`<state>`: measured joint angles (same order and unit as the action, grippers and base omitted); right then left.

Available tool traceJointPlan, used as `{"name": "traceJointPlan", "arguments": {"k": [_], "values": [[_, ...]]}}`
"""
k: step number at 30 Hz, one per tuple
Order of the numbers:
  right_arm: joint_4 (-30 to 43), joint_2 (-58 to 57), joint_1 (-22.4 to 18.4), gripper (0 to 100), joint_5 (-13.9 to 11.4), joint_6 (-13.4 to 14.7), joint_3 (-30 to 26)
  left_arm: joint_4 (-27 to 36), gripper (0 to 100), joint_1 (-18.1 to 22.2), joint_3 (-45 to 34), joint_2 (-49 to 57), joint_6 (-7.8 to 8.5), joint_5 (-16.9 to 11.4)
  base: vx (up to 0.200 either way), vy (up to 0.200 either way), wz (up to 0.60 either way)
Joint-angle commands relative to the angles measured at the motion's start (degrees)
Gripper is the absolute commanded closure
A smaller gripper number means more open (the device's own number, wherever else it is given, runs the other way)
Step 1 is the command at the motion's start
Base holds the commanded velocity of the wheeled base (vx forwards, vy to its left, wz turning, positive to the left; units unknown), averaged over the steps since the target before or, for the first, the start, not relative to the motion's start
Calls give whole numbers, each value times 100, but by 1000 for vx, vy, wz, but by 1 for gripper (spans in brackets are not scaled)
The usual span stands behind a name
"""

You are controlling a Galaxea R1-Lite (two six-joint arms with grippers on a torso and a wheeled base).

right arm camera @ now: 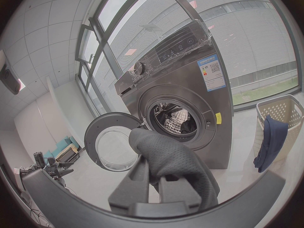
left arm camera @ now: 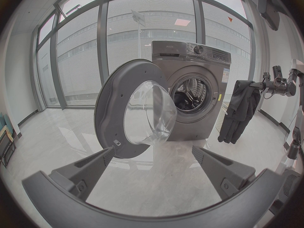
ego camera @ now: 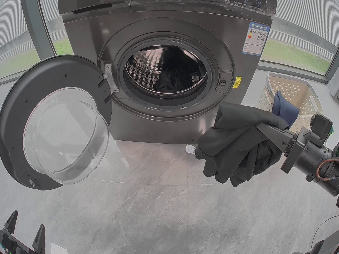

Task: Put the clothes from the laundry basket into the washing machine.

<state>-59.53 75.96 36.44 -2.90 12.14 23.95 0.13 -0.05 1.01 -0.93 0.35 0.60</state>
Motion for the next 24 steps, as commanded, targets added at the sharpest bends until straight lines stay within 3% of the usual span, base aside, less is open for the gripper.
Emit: {"name": "traceJointPlan", "arguments": {"k": [1,6,10,24], "values": [[-6,15,83,100,44,60,-75,4,0,5,-101,75,17,-7,0,0,0],[-6,51,100,100,44,341,-84,4,0,5,-101,75,26,-25,0,0,0],[-6,51,127,100,35,728,-251,4,0,-4,-101,66,53,-42,0,0,0],[-15,42,30,100,0,755,-22,4,0,-4,-101,66,26,-51,0,0,0]]}}
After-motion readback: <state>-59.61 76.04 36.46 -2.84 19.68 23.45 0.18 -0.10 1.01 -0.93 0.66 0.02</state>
